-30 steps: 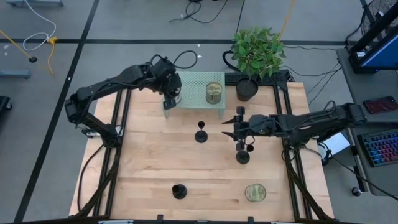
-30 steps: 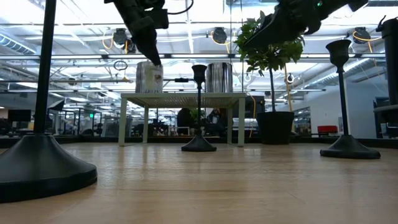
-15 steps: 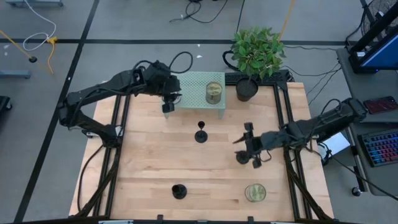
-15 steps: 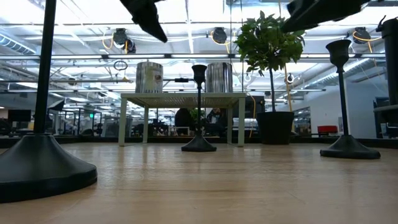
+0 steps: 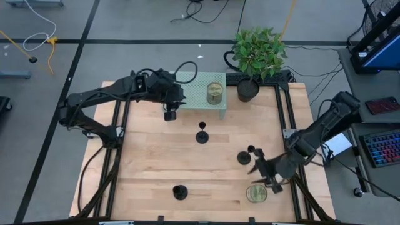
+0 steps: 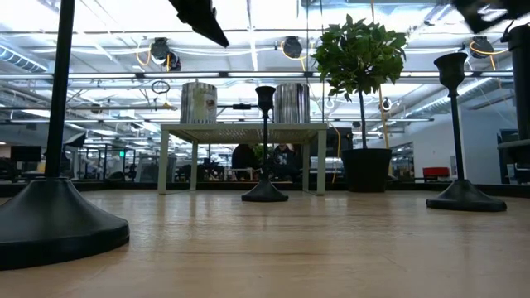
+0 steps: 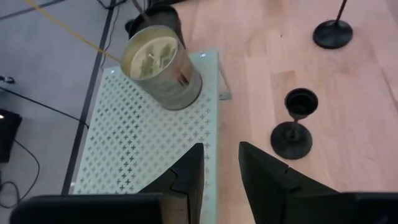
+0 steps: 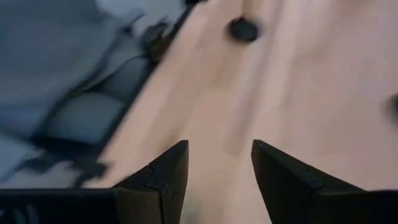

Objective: Pick & Place candle stick holders
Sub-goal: Put the jar candle on the shelf

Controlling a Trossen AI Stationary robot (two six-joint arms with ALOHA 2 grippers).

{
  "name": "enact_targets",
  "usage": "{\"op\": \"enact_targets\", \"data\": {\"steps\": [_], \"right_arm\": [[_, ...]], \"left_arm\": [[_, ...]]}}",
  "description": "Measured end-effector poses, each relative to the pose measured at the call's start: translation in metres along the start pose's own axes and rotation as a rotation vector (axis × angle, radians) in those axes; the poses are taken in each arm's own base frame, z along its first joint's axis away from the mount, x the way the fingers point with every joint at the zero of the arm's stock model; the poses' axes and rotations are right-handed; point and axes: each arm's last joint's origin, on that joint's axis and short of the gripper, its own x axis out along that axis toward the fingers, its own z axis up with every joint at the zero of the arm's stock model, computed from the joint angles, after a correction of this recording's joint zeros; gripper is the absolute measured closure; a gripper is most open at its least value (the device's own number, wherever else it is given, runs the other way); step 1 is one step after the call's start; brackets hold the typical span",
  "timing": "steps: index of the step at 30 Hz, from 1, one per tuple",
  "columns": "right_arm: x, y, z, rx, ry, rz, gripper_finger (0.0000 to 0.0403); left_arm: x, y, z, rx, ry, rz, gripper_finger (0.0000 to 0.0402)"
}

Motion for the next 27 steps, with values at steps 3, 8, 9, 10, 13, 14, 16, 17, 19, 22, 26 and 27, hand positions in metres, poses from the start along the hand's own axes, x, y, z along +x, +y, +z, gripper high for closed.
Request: {"op": "enact_targets", "data": {"steps": [3, 8, 9, 10, 13, 14, 16, 17, 19, 22, 26, 27], "right_arm": [[0.006, 0.016, -0.007, 0.037, 0.073, 0.118, 0.0234], [0.026, 0.040, -0.013, -0.038, 0.078, 0.196, 0.0234], [0.032, 0.044, -0.014, -0.037, 0.075, 0.203, 0.0234], [0.038, 0.047, -0.015, -0.033, 0.074, 0.206, 0.0234], [0.055, 0.052, -0.020, 0.035, 0.088, 0.206, 0.0234], [0.060, 0.053, -0.022, 0.064, 0.103, 0.199, 0.0234], [0.065, 0.053, -0.026, 0.114, 0.138, 0.187, 0.0234], [0.065, 0.054, -0.027, 0.133, 0.153, 0.185, 0.0234], [0.064, 0.055, -0.028, 0.168, 0.160, 0.192, 0.0234], [0.058, 0.058, -0.027, 0.210, 0.140, 0.194, 0.0234], [0.049, 0.065, -0.027, 0.231, 0.134, 0.223, 0.0234], [0.048, 0.066, -0.027, 0.229, 0.121, 0.216, 0.0234]], "left_arm": [[0.000, -0.004, 0.001, 0.009, -0.003, -0.006, 0.0295], [0.000, -0.008, 0.003, 0.021, -0.009, -0.021, 0.0295], [0.000, -0.009, 0.004, 0.023, -0.009, -0.022, 0.0295], [0.000, -0.009, 0.004, 0.025, -0.010, -0.023, 0.0295], [0.000, -0.012, 0.005, 0.030, -0.012, -0.028, 0.0295], [0.000, -0.012, 0.005, 0.032, -0.013, -0.030, 0.0295], [0.000, -0.013, 0.005, 0.038, -0.014, -0.033, 0.0295], [0.000, -0.014, 0.005, 0.043, -0.015, -0.034, 0.0295], [-0.001, -0.015, 0.006, 0.057, -0.016, -0.036, 0.0295], [-0.001, -0.016, 0.006, 0.072, -0.018, -0.039, 0.0295], [-0.001, -0.016, 0.006, 0.073, -0.018, -0.039, 0.0295], [-0.001, -0.016, 0.006, 0.072, -0.017, -0.039, 0.0295]]}}
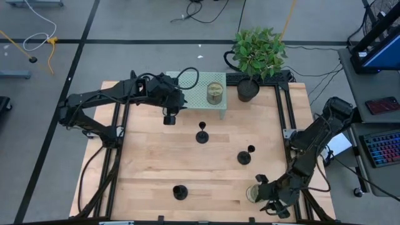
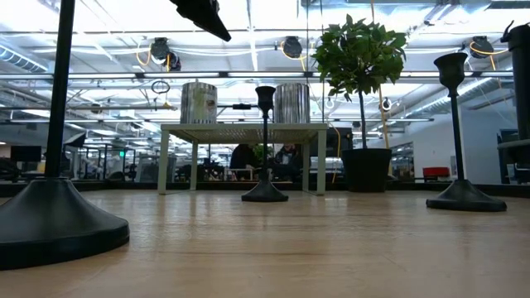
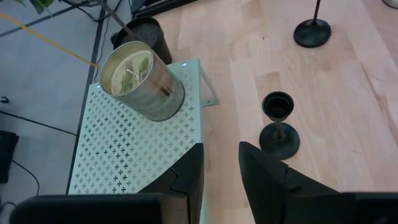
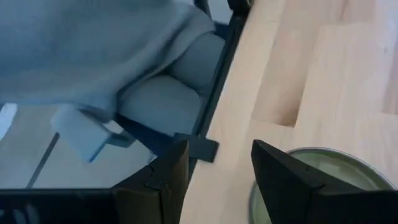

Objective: Pick & Place candle stick holders
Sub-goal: Put the jar candle on the shelf

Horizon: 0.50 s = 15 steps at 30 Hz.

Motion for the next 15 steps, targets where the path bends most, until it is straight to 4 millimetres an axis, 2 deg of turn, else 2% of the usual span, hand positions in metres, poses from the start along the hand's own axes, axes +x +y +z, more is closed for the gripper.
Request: {"op": "enact_targets", "data": {"steps": [4, 15], "right_arm": [[0.000, 0.000, -0.002, -0.010, -0.047, -0.082, 0.0234], [0.010, -0.007, -0.012, 0.030, 0.030, -0.158, 0.0234]], "left_arm": [[0.000, -0.001, 0.000, 0.001, -0.001, -0.001, 0.0295], [0.000, -0.001, 0.000, -0.002, 0.000, -0.002, 0.0295]]}}
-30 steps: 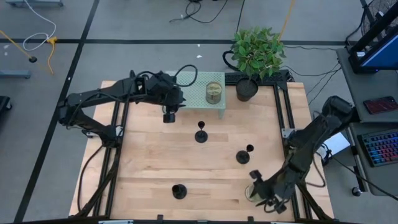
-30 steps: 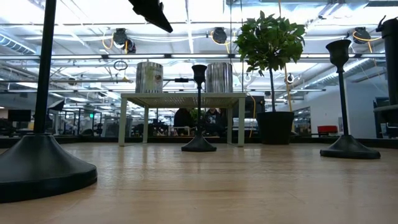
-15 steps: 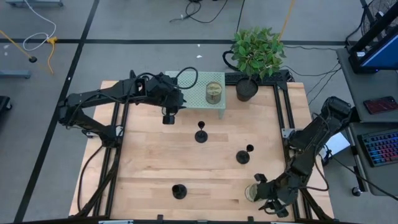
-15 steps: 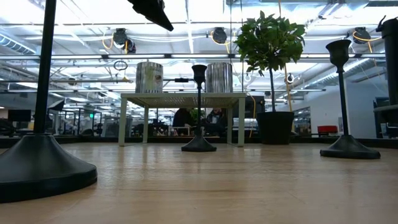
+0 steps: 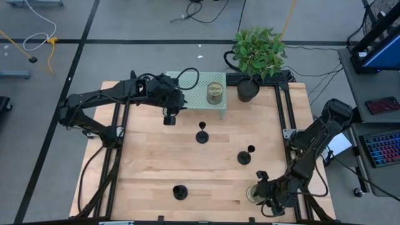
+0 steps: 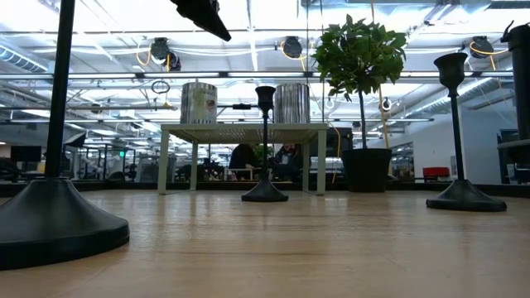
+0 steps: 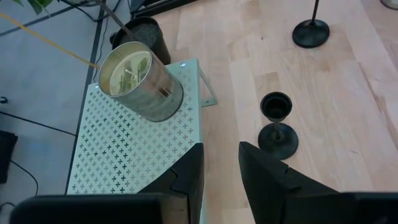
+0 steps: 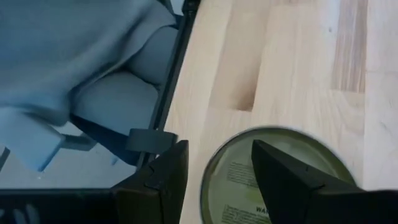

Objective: Pick & Place candle stick holders
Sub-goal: Put the jar candle on the shelf

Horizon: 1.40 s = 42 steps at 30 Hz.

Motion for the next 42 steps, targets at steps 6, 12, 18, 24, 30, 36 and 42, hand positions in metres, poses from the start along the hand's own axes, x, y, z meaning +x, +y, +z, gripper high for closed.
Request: {"op": "enact_targets", "data": {"steps": [6, 12, 18, 24, 30, 36, 42], "right_arm": [[0.009, -0.001, -0.004, 0.043, 0.027, -0.028, 0.0234], [0.013, -0.001, -0.005, 0.021, 0.029, -0.036, 0.0238], [0.013, -0.001, -0.006, -0.017, 0.033, -0.033, 0.0280], [0.013, -0.002, -0.006, -0.087, 0.033, -0.038, 0.0345], [0.013, -0.003, -0.004, -0.255, -0.005, -0.094, 0.0394], [0.015, -0.016, 0.007, -0.360, -0.092, -0.262, 0.0397], [0.019, -0.042, 0.031, -0.246, -0.164, -0.375, 0.0400]], "left_arm": [[0.000, 0.000, 0.000, -0.004, 0.000, 0.000, 0.0295], [0.000, 0.000, 0.000, -0.004, 0.000, 0.000, 0.0295], [0.000, 0.000, 0.000, -0.008, -0.001, 0.001, 0.0295], [0.000, 0.000, 0.000, -0.008, -0.002, 0.001, 0.0295], [0.000, 0.001, 0.003, -0.005, -0.030, 0.014, 0.0295], [0.000, 0.003, 0.006, -0.005, -0.060, 0.027, 0.0295], [0.000, 0.002, 0.006, -0.008, -0.061, 0.026, 0.0295]]}}
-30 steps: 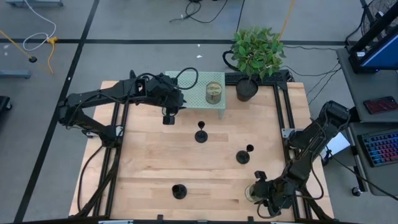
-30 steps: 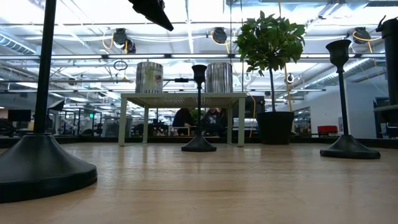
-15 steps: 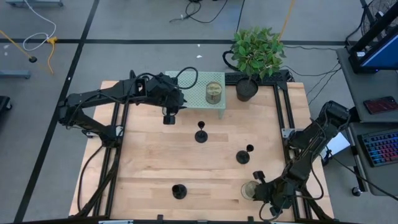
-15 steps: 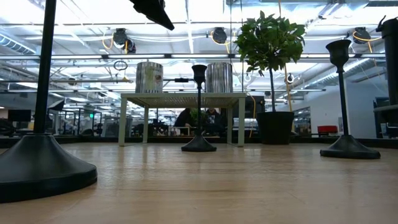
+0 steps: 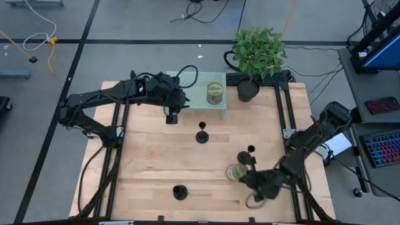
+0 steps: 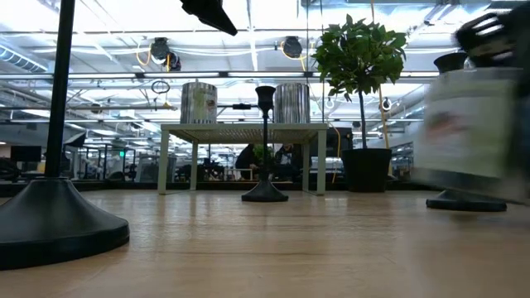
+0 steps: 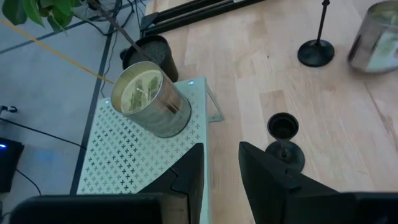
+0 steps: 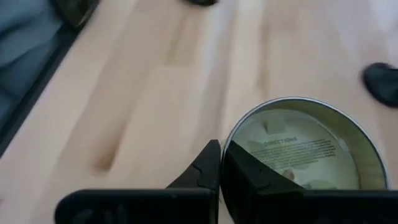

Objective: Pick & Place candle stick holders
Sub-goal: Put the jar candle on the shelf

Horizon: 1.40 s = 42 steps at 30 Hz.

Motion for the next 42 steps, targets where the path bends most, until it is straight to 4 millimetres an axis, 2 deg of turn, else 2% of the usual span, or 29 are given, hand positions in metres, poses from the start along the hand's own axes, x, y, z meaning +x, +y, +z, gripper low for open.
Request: {"op": "enact_targets", "data": {"steps": [3, 6, 9, 12, 17, 22, 25, 28, 33, 35, 39, 42], "right_arm": [[0.009, -0.015, 0.014, 0.066, -0.055, -0.019, 0.0400], [0.018, -0.030, 0.027, 0.085, -0.090, 0.082, 0.0400], [0.023, -0.043, 0.040, 0.056, -0.115, 0.180, 0.0401], [0.025, -0.058, 0.053, 0.011, -0.116, 0.189, 0.0401], [0.017, -0.080, 0.086, -0.092, -0.084, 0.125, 0.0402], [-0.006, -0.109, 0.131, -0.209, -0.092, 0.022, 0.0402], [-0.024, -0.132, 0.159, -0.224, -0.149, -0.046, 0.0402], [-0.033, -0.159, 0.175, -0.232, -0.208, -0.120, 0.0402], [-0.041, -0.210, 0.183, -0.236, -0.216, -0.264, 0.0402], [-0.039, -0.232, 0.184, -0.212, -0.209, -0.305, 0.0402], [-0.033, -0.267, 0.193, -0.171, -0.190, -0.295, 0.0403], [-0.035, -0.286, 0.210, -0.152, -0.193, -0.283, 0.0403]], "left_arm": [[0.000, 0.000, 0.000, 0.001, 0.000, 0.000, 0.0295], [0.000, 0.000, 0.000, 0.000, 0.000, 0.000, 0.0295], [0.000, 0.000, 0.000, -0.001, 0.000, 0.000, 0.0295], [0.000, 0.000, 0.000, 0.000, 0.000, 0.000, 0.0295], [0.000, 0.000, 0.000, 0.001, -0.002, 0.001, 0.0295], [0.000, 0.002, 0.005, -0.053, -0.051, 0.023, 0.0295], [0.000, 0.003, 0.006, -0.106, -0.064, 0.027, 0.0295], [-0.002, 0.004, 0.006, -0.104, -0.055, 0.059, 0.0295], [-0.022, 0.009, 0.005, -0.097, -0.050, 0.218, 0.0295], [-0.029, 0.012, 0.009, -0.086, -0.087, 0.280, 0.0295], [-0.047, 0.016, 0.016, -0.087, -0.195, 0.342, 0.0295], [-0.057, 0.017, 0.017, -0.091, -0.233, 0.359, 0.0295]]}}
